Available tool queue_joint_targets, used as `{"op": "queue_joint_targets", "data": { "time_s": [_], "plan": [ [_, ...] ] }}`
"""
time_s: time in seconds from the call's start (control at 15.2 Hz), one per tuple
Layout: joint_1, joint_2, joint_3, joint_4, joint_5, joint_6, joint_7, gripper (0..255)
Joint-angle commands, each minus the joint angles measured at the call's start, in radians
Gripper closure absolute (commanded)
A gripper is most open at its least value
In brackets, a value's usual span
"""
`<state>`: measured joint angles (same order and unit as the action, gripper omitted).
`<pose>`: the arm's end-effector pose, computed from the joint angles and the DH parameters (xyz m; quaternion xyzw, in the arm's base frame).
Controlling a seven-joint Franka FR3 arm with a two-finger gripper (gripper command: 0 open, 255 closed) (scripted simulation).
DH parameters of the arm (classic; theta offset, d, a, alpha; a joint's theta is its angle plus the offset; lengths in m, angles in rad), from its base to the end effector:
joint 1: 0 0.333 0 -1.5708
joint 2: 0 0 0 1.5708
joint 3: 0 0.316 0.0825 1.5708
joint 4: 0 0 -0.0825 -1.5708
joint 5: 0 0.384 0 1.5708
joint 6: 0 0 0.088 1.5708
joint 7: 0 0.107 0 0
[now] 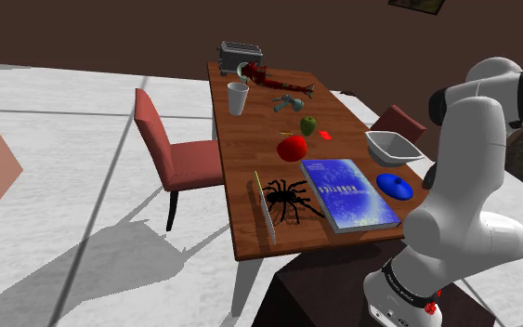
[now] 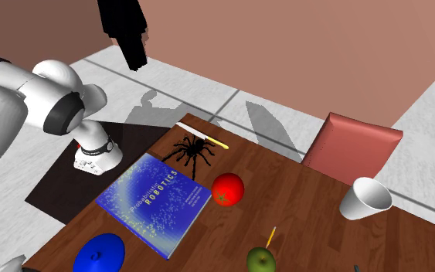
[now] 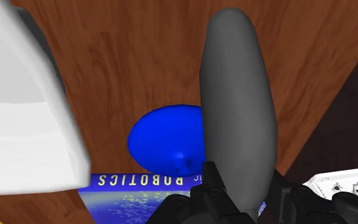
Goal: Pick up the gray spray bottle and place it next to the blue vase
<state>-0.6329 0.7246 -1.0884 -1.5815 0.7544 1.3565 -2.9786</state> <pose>0.1015 -0.6078 0.3481 -0.8120 -0.5186 -0.2253 0.1446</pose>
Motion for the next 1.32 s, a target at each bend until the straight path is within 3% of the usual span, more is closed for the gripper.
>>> {"op": "queue_joint_targets", "data": {
  "time_s": [0.0, 0.4, 0.92, 0.99, 1.25],
  "plan": [
    [0.000, 0.010, 0.006, -0.013, 0.007, 0.017, -0.008, 255],
    [-0.007, 0.045, 0.029, -0.041, 0.033, 0.064, -0.031, 255],
    [-0.006, 0.046, 0.028, -0.041, 0.034, 0.064, -0.031, 255],
    [-0.005, 0.047, 0.028, -0.042, 0.035, 0.065, -0.032, 0],
    [-0.004, 0.048, 0.029, -0.045, 0.036, 0.067, -0.032, 0]
  ]
}}
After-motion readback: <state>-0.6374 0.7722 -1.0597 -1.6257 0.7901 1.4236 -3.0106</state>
